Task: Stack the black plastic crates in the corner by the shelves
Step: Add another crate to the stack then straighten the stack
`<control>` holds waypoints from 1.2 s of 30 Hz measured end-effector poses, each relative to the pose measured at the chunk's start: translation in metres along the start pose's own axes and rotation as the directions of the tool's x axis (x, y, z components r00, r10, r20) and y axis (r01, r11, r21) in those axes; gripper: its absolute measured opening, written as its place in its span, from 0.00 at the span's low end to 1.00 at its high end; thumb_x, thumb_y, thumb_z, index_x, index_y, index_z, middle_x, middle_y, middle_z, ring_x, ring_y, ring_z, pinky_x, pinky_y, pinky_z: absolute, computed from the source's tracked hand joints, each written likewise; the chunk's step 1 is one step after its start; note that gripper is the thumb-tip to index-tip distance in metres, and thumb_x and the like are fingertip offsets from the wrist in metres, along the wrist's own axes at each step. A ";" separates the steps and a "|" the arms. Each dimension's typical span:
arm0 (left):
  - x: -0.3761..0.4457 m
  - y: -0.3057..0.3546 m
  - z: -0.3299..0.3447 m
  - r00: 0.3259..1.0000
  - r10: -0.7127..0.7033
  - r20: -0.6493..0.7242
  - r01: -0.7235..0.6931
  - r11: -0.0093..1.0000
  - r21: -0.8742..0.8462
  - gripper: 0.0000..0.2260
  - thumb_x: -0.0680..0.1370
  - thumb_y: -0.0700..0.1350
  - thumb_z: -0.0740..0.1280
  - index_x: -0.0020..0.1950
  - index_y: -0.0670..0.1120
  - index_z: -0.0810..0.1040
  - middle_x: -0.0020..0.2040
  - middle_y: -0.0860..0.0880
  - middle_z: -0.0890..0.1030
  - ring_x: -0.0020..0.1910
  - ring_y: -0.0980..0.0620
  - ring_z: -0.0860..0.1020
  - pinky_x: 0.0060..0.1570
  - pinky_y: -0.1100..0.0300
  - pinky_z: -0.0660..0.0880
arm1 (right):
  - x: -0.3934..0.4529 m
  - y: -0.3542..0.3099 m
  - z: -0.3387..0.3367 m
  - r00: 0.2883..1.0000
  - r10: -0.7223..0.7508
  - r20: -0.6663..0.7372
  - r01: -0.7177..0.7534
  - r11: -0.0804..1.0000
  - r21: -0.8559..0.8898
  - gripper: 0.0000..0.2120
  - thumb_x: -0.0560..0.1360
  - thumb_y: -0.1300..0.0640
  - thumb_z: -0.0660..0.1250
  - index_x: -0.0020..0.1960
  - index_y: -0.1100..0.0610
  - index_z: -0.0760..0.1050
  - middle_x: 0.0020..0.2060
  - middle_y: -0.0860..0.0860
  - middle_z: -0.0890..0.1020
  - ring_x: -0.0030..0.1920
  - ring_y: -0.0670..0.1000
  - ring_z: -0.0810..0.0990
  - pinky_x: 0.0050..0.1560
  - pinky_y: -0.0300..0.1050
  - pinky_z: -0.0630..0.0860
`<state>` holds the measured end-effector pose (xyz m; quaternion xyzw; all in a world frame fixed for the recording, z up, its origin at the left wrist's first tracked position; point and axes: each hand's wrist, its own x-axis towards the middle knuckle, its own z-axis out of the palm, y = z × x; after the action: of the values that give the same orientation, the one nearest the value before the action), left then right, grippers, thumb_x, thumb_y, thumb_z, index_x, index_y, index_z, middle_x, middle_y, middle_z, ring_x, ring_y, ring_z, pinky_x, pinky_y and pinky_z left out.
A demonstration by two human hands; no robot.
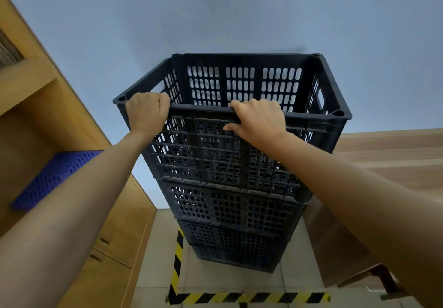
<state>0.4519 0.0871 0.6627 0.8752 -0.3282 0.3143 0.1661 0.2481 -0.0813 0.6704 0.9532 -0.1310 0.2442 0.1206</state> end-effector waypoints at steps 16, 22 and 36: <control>-0.002 0.056 0.001 0.999 -0.039 -0.021 0.039 0.999 -0.022 0.22 0.79 0.44 0.54 0.27 0.40 0.71 0.23 0.44 0.68 0.26 0.46 0.66 0.32 0.56 0.57 | 0.013 0.073 0.009 0.991 -0.134 0.002 0.134 0.990 -0.044 0.28 0.72 0.31 0.60 0.56 0.54 0.74 0.35 0.48 0.79 0.34 0.52 0.77 0.31 0.39 0.61; -0.002 0.074 -0.005 1.000 -0.014 0.027 0.014 1.000 0.025 0.21 0.79 0.40 0.54 0.25 0.45 0.61 0.22 0.50 0.60 0.23 0.52 0.56 0.35 0.55 0.56 | 0.020 0.089 0.013 0.987 -0.160 -0.004 0.160 0.984 -0.074 0.29 0.71 0.30 0.60 0.54 0.55 0.74 0.30 0.47 0.72 0.29 0.52 0.70 0.28 0.36 0.51; -0.002 0.069 -0.019 0.940 0.144 0.311 -0.230 0.937 0.262 0.10 0.75 0.30 0.59 0.37 0.43 0.66 0.29 0.45 0.70 0.23 0.50 0.58 0.28 0.60 0.57 | 0.013 0.081 0.010 0.993 -0.081 0.084 0.082 0.996 -0.018 0.27 0.71 0.31 0.61 0.52 0.54 0.71 0.33 0.49 0.75 0.38 0.57 0.80 0.34 0.44 0.68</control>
<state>0.3953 0.0468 0.6809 0.8907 -0.3809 0.2438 -0.0462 0.2383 -0.1630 0.6822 0.9658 -0.0995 0.1977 0.1350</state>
